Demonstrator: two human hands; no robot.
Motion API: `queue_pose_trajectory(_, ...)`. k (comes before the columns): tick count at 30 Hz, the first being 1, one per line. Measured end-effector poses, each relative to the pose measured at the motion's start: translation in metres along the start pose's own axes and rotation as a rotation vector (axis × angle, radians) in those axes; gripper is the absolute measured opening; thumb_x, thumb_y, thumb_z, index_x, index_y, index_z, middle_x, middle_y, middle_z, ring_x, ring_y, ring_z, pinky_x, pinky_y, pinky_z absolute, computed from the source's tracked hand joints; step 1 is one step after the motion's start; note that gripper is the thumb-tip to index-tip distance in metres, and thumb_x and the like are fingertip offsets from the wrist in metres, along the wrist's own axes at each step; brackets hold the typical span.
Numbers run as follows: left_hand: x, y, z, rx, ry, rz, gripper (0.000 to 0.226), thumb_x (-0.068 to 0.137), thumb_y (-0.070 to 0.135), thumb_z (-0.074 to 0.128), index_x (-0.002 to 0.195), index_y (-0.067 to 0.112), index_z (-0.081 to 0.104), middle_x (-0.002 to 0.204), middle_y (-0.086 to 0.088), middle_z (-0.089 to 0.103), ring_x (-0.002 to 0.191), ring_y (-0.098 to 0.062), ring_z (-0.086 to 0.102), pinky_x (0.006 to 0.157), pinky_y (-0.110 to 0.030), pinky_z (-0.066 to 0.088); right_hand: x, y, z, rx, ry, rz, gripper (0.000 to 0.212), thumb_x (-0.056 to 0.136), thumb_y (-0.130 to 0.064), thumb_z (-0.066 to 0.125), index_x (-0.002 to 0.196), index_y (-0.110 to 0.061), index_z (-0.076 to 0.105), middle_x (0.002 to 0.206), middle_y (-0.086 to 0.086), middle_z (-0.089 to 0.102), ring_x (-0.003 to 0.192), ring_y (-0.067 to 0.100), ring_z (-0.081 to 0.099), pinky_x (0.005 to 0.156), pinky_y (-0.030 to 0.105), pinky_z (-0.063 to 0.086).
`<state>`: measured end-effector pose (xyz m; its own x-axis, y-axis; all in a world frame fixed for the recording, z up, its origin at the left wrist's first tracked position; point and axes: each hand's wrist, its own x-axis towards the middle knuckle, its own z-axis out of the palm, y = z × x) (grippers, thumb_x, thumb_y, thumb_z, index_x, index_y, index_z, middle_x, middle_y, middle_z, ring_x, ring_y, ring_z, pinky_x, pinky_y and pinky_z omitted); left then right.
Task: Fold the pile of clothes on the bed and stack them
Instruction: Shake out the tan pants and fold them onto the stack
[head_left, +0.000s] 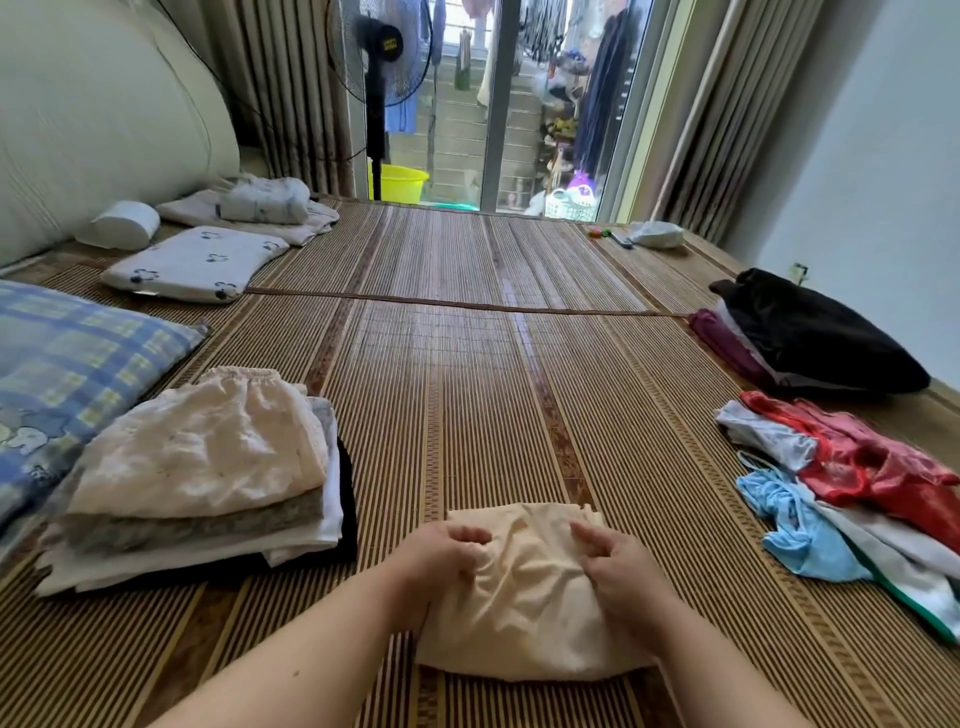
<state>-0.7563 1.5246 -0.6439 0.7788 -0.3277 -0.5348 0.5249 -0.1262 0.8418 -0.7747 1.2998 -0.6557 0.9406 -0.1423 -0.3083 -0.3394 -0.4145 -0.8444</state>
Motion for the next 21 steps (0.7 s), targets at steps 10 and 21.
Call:
queue_pose_trajectory(10, -0.064, 0.040, -0.076, -0.166, 0.056, 0.418, 0.067, 0.083, -0.016, 0.050, 0.132, 0.029, 0.052, 0.125, -0.011, 0.055, 0.090, -0.028, 0.064, 0.067, -0.029, 0.056, -0.023, -0.109, 0.028, 0.180, 0.003, -0.361, 0.053, 0.090, 0.008, 0.051, 0.121, -0.034, 0.060, 0.111, -0.014, 0.064, 0.088, 0.003, 0.069, 0.068, 0.015, 0.053)
queue_pose_trajectory(21, -0.116, 0.068, -0.280, 0.417, 0.634, 0.455, 0.074, 0.080, 0.002, 0.057, 0.144, 0.036, 0.040, 0.137, 0.004, 0.050, 0.096, -0.007, 0.056, 0.072, -0.015, 0.043, 0.034, -0.248, 0.209, -0.012, -0.276, -0.481, 0.064, 0.086, 0.010, 0.046, 0.141, -0.025, 0.046, 0.129, -0.013, 0.045, 0.113, 0.006, 0.051, 0.089, 0.011, 0.044)
